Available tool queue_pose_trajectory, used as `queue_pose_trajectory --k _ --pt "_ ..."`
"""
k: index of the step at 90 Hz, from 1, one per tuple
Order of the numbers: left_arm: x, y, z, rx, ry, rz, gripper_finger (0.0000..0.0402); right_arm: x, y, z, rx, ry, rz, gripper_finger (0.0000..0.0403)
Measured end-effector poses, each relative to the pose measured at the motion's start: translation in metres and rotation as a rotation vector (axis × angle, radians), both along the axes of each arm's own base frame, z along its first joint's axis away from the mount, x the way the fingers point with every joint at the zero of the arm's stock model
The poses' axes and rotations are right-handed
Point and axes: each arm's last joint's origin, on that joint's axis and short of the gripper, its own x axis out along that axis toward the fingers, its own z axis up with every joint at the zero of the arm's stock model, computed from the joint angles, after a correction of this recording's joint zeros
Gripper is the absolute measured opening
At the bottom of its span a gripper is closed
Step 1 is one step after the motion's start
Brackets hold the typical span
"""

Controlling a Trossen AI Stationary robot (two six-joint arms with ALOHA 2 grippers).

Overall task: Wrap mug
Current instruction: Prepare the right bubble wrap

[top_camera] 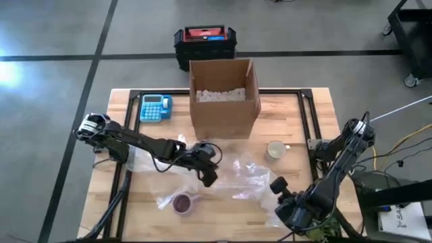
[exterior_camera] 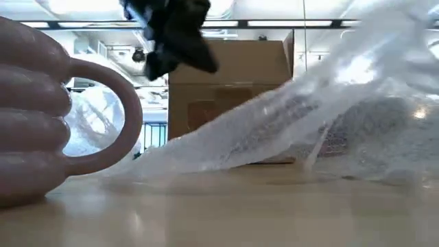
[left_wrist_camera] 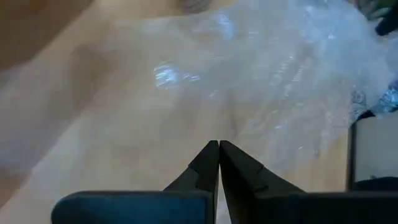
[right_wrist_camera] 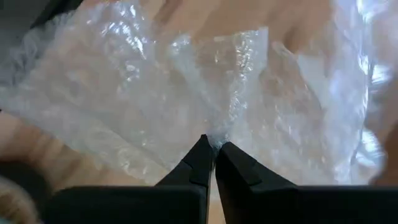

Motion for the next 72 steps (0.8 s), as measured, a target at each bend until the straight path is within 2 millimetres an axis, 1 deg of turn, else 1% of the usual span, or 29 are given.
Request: queue_pose_trajectory --k 8,16,24,30,34,45,53,72 --pt "0.011 -0.003 -0.024 0.005 0.042 -0.026 0.0 0.003 -0.003 0.001 -0.004 -0.01 -0.014 0.0" --pt "0.018 -0.007 -0.05 -0.027 0.116 -0.079 0.0 0.005 -0.005 -0.001 -0.008 -0.007 -0.022 0.0" --pt "0.019 -0.01 -0.077 -0.089 0.239 -0.146 0.0 0.005 -0.006 -0.003 -0.012 -0.005 -0.024 0.0" --pt "0.015 -0.011 -0.09 -0.134 0.336 -0.162 0.0 0.004 -0.006 -0.004 -0.012 -0.002 -0.035 0.0" --pt "0.014 -0.011 -0.091 -0.154 0.369 -0.163 0.0 0.004 -0.006 -0.004 -0.007 -0.003 -0.047 0.0" --pt "-0.001 -0.013 -0.092 -0.208 0.523 -0.164 0.0 0.004 -0.006 -0.005 0.011 -0.008 -0.102 0.0" --pt "-0.016 -0.015 -0.087 -0.218 0.627 -0.175 0.0 0.004 -0.006 -0.005 0.019 -0.011 -0.121 0.0" --pt "-0.041 -0.016 -0.068 -0.212 0.768 -0.183 0.0 0.004 -0.005 -0.008 0.051 -0.013 -0.184 0.0"
